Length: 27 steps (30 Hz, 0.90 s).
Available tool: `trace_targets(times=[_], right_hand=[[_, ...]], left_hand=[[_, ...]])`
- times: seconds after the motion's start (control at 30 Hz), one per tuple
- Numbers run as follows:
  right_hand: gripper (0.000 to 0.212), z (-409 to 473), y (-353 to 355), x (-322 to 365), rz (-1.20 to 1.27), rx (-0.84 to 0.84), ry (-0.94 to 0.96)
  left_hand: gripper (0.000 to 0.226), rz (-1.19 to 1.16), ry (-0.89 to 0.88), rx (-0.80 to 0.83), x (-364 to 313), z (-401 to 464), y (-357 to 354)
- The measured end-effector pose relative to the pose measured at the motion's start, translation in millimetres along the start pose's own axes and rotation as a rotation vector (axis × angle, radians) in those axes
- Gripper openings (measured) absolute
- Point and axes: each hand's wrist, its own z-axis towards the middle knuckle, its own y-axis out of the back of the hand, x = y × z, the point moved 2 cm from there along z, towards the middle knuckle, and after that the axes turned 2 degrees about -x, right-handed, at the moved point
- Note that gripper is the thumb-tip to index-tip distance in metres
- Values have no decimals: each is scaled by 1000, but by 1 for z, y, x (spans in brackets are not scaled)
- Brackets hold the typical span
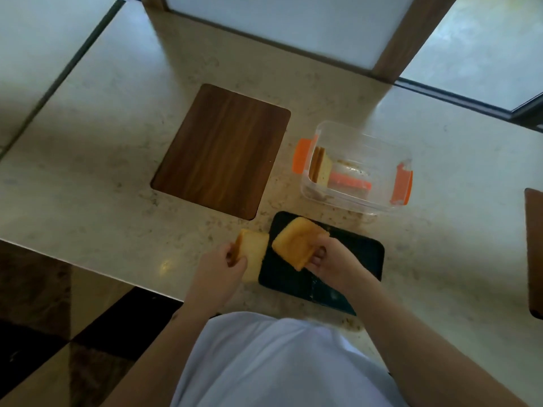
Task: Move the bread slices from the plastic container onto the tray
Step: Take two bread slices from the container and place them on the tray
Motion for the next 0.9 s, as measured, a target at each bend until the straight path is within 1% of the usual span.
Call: trace_targets(times=[0.07, 0.1, 0.13, 0.2, 0.23, 0.33, 0.5, 0.63, 0.8, 0.9], right_hand=[[45, -2, 7, -23, 296, -17, -39], [44, -3, 7, -32, 379, -53, -51], [42, -4, 7, -39, 408, -110, -61], [39, -5, 3, -44, 390, -214, -71], [37, -5, 2, -44, 395, -232, -66], [29, -6, -7, -42, 442, -219, -58], [20, -1, -31, -41, 453, -142, -82], [13, 6, -41, -38, 443, -155, -65], [14, 4, -38, -38, 443, -166, -37], [27, 2, -34, -41, 405, -175, -35]], left_hand=[[13, 5, 9, 16, -1, 5, -1], [12, 10, 13, 24, -3, 7, -1], [11, 20, 12, 27, -4, 9, -1], [17, 56, -21, 10, -9, 12, 0], [19, 71, -45, 7, -11, 13, 1], [9, 100, -88, 11, -15, 14, 3], [12, 118, -118, -16, -15, 15, 7], [13, 149, -127, -15, -14, 13, 7], [12, 163, -127, -18, -10, 15, 5], [10, 173, -131, -19, -10, 16, 2]])
